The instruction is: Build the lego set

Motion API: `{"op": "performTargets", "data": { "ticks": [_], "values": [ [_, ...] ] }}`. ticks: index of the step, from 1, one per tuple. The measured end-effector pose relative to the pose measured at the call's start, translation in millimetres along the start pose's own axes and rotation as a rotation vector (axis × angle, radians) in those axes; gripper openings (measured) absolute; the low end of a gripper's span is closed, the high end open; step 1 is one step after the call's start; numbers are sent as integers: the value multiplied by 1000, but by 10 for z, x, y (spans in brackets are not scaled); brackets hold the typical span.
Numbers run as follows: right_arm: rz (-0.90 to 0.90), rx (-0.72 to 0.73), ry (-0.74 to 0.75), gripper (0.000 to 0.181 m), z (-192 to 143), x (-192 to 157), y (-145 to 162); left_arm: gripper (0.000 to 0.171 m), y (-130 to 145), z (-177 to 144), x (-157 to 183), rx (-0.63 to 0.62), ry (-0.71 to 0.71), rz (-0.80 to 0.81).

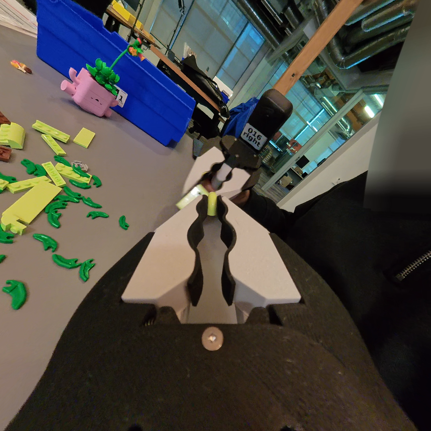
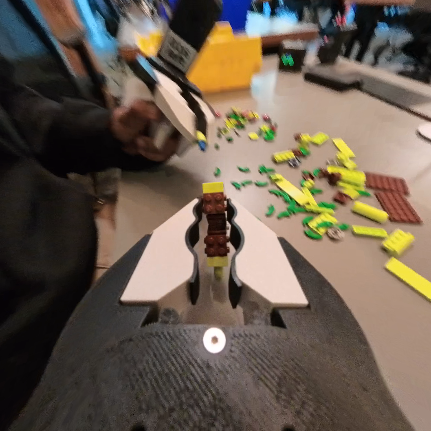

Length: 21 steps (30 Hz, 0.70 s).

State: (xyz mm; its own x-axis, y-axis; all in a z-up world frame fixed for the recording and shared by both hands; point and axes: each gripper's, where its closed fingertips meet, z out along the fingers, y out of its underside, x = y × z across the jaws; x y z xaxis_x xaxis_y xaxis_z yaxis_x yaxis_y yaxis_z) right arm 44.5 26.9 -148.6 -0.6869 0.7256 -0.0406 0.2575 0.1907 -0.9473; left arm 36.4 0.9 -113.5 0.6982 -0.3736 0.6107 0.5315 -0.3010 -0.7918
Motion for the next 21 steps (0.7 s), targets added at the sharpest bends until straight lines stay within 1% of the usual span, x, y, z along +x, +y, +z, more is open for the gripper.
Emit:
{"op": "performTargets", "data": {
  "ticks": [2, 3, 6, 10, 15, 21],
  "values": [
    [23, 96, -93, 18, -79, -132, -134, 6, 27, 12, 18, -29, -9, 36],
    [39, 105, -120, 18, -104, -158, -140, 6, 47, 25, 44, -47, -6, 57],
    [39, 86, -157, 18, -120, -210, -103, 6, 121, 79, 161, -103, 19, 126],
    [22, 32, -208, 18, -68, -327, -38, 6, 302, 171, 176, -203, 2, 183],
    [12, -25, -232, 18, -20, -386, 35, 6, 355, 188, 159, -225, 1, 183],
    [21, -35, -239, 17, -14, -386, 47, 6, 374, 185, 144, -243, -4, 195]
  ]
}}
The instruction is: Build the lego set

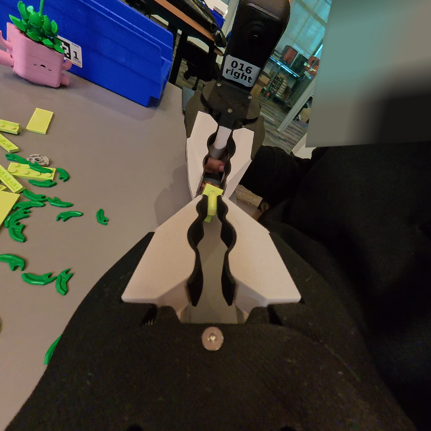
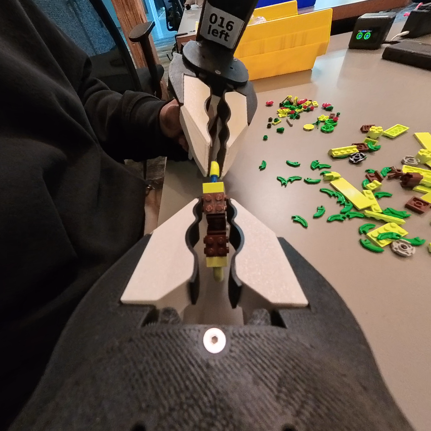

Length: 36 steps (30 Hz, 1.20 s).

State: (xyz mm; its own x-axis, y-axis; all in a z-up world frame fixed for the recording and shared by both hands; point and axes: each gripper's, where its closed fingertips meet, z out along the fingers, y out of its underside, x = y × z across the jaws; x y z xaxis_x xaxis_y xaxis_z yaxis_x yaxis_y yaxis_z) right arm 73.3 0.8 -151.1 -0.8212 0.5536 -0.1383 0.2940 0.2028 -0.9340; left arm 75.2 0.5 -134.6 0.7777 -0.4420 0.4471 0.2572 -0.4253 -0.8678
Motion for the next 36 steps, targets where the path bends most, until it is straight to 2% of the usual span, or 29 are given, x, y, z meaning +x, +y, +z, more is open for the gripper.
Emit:
{"op": "performTargets", "data": {
  "ticks": [7, 22, 26, 31, 36],
  "values": [
    [6, -36, 2, 18, 13, 4, 55, 6, 57, 16, -25, -56, -61, 75],
    [27, -54, 3, 17, -27, 33, 95, 7, 92, 70, -68, -80, -132, 128],
    [29, -48, -8, 17, -46, 24, 91, 6, 198, 118, -93, -132, -140, 136],
    [41, 13, -14, 17, -99, 23, 9, 6, 110, 123, -64, -52, -103, 106],
    [69, 171, -46, 17, -206, -2, -229, 6, -130, 76, 46, 117, -28, 49]
  ]
}}
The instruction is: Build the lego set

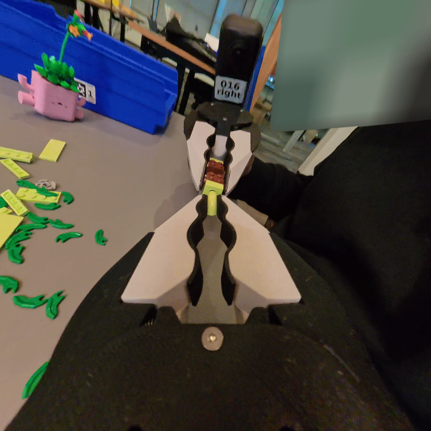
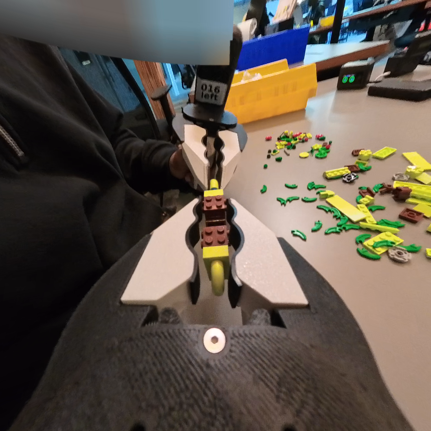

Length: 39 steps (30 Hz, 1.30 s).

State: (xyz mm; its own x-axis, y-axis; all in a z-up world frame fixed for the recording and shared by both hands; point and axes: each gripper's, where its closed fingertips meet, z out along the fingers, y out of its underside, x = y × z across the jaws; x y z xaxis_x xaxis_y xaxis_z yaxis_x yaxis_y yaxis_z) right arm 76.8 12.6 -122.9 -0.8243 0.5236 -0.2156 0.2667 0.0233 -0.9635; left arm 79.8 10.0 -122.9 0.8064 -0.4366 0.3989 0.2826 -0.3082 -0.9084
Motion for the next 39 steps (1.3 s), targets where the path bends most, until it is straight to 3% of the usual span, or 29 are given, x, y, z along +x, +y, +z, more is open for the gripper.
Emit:
{"op": "performTargets", "data": {
  "ticks": [10, 22, 28, 34, 39],
  "values": [
    [73, 198, -53, 17, -26, -59, -279, 6, -266, -60, 115, 169, 5, -19],
    [88, 223, -58, 16, -26, -67, -304, 6, -172, -16, 120, 103, -13, -7],
    [53, 133, -23, 17, -12, -58, -229, 5, -207, -28, 112, 121, -3, -20],
    [8, -9, 47, 18, 41, 23, 12, 6, -30, -17, 13, -31, -52, 34],
    [-54, -264, 257, 18, -36, 358, 418, 6, -6, -123, -145, -29, -67, -26]
  ]
}}
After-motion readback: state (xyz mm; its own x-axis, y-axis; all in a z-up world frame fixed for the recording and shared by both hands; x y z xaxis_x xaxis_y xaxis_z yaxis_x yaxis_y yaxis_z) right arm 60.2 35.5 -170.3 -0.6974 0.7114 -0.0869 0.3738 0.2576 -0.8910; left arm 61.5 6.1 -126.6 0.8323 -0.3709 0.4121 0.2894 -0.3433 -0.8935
